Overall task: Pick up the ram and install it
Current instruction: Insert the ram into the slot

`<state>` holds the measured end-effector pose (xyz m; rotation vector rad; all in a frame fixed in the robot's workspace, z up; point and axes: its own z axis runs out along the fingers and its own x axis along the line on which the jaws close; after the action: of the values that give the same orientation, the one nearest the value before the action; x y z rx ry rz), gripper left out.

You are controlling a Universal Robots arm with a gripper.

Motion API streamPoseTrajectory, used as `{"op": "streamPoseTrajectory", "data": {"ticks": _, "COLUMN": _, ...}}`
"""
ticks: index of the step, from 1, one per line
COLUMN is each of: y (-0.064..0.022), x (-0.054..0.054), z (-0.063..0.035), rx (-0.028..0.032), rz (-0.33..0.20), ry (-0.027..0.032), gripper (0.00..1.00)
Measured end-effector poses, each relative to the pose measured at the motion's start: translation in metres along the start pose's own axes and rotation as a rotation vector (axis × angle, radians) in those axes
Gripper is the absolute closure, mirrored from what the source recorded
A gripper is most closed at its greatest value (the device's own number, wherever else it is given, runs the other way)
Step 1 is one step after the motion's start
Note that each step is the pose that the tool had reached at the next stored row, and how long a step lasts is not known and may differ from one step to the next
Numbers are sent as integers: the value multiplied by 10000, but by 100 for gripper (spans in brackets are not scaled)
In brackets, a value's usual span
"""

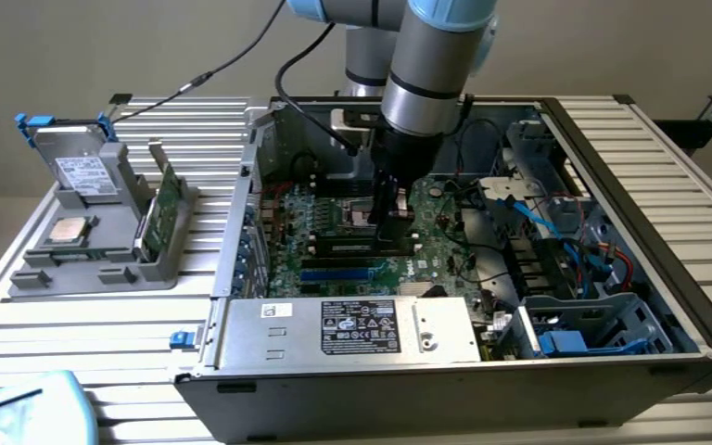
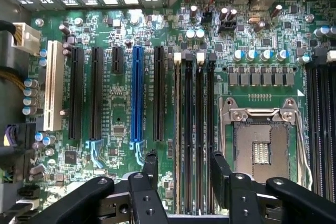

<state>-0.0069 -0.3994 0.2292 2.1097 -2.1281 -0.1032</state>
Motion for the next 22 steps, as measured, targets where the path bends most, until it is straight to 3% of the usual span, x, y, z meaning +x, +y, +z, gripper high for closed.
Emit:
{"op": "streamPoseTrajectory", "data": {"ticks": 12, "y": 154, "x": 4, "z": -42, "rx": 372, "rz": 21, "ry": 6, "gripper": 47}}
{"op": "streamPoseTrajectory", "data": {"ticks": 17, "y": 192, "x": 6, "z": -75, "rx": 581, "rz": 36, "ry": 4, "gripper": 49}}
{"op": "streamPoseTrajectory", "data": {"ticks": 18, "y": 194, "x": 5, "z": -74, "rx": 601, "rz": 39, "ry": 1, "gripper": 49}}
{"op": "streamPoseTrajectory", "data": {"ticks": 20, "y": 193, "x": 6, "z": -75, "rx": 602, "rz": 37, "ry": 1, "gripper": 62}}
{"op": "streamPoseTrajectory", "data": {"ticks": 21, "y": 193, "x": 6, "z": -74, "rx": 602, "rz": 38, "ry": 1, "gripper": 62}}
{"op": "streamPoseTrajectory", "data": {"ticks": 22, "y": 194, "x": 6, "z": -75, "rx": 602, "rz": 38, "ry": 3, "gripper": 68}}
